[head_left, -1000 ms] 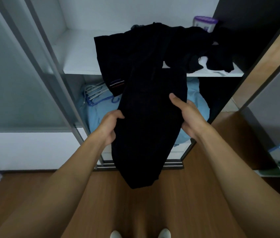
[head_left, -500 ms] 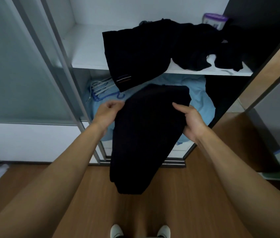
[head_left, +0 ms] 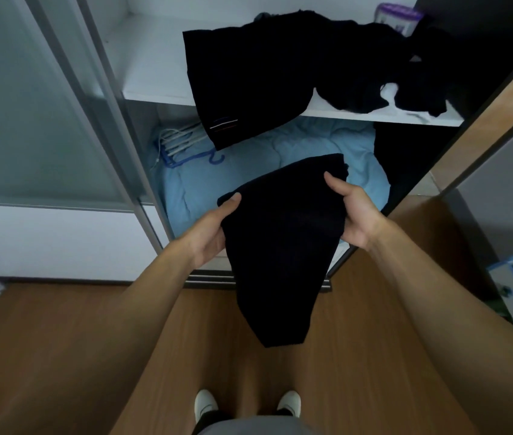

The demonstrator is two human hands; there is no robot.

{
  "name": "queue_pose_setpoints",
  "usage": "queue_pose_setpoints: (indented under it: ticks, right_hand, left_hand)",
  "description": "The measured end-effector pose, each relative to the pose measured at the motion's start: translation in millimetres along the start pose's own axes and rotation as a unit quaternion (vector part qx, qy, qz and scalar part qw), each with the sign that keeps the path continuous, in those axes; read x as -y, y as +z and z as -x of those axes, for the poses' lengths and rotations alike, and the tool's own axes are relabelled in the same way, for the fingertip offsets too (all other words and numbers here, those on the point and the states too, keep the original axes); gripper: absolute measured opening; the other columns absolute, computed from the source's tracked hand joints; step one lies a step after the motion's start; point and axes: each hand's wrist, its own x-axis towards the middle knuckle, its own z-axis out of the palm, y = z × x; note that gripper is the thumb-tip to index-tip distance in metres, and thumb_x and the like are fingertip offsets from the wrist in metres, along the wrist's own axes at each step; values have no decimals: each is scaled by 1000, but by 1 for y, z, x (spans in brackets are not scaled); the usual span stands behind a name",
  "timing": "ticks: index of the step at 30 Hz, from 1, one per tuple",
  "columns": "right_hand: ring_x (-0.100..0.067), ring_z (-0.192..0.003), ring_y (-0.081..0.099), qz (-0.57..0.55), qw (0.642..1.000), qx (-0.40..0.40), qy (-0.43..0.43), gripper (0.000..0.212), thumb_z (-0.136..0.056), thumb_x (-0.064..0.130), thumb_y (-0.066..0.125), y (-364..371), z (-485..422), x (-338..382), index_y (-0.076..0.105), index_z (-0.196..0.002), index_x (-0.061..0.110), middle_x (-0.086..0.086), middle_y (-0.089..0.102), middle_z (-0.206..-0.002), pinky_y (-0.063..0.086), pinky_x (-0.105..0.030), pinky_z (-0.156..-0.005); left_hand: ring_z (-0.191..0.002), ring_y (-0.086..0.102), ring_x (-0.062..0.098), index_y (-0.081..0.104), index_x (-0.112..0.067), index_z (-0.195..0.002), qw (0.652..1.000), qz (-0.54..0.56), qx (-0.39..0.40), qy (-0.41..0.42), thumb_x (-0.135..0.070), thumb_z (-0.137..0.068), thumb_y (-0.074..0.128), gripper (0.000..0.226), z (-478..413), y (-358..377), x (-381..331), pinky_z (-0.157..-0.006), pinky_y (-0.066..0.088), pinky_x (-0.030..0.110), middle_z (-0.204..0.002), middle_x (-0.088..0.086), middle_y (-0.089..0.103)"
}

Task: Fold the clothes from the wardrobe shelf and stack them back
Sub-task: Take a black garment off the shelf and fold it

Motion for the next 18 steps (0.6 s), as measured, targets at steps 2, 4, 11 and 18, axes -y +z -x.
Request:
queue_pose_setpoints:
  ticks: [2, 4, 11, 18]
  right_hand:
    - [-29, -107, 71, 6, 999, -25, 19, 51, -92, 51, 61, -2, -1, 8, 71, -118, 9, -14, 72, -119, 61, -36, -78]
    - [-30, -107, 71, -10, 999, -27, 19, 55, -89, 54, 63, -6, 0, 11, 75, -111, 6, -16, 72, -117, 61, -37, -76]
    - [-22, -106, 72, 116, 991, -46, -56, 25, -92, 28, 69, -8, 10, -33, 73, -112, 13, -6, 76, -110, 60, -25, -78]
    - [-25, -80, 77, -30, 992, -114, 42, 21, -96, 21, 65, 6, 7, -17, 70, -109, 6, -12, 77, -98, 60, -35, -58]
  left_hand:
    - [-118, 65, 22, 64, -13, -130, 999, 16, 19, 23, -43, -90, 67, 50, 1, 7, 0, -89, 55, 26, -129, 9, 68]
    - [-111, 69, 22, 66, -11, -125, 999, -3, -16, 48, -38, -91, 68, 44, -2, 17, -1, -84, 57, 25, -122, 10, 71]
    - [-76, 75, 19, 74, -10, -98, 985, -68, -154, 26, -45, -87, 73, 36, -15, 32, -26, -61, 57, 26, -90, 7, 78]
    - [-98, 73, 24, 73, -10, -113, 997, -62, -25, 47, -37, -88, 72, 37, -2, 15, -21, -74, 58, 26, -111, 12, 74]
